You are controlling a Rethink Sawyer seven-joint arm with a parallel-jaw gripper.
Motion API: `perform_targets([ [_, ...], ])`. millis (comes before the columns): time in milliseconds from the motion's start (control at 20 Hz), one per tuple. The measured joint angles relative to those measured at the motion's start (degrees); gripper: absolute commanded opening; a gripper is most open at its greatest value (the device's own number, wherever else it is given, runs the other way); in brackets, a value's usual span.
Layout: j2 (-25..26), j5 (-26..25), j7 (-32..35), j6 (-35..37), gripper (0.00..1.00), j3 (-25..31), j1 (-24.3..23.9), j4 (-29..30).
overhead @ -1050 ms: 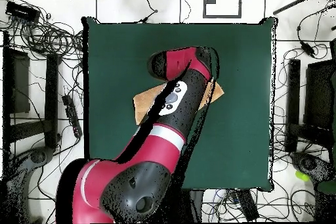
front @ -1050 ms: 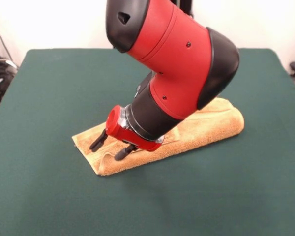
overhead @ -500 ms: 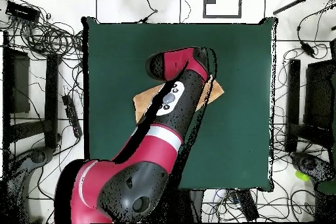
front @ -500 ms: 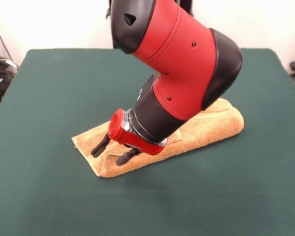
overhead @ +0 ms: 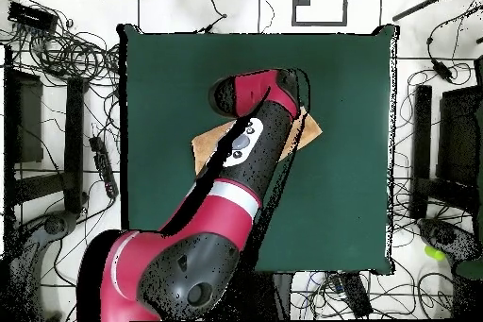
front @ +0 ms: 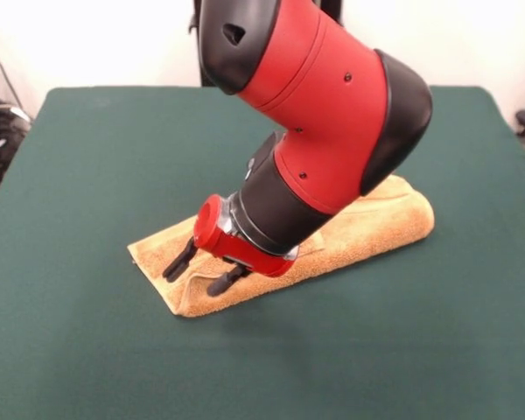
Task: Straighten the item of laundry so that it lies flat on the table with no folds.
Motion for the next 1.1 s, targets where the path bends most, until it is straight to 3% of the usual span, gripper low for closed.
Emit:
perform_targets([
  [1050, 0.14, 6.15, 7.06, 6.88, 1.00, -0.17, -1.63, -0.78],
  [1100, 0.24, 6.36, 8.47, 7.17, 0.00, -0.14, -1.66, -0.83],
])
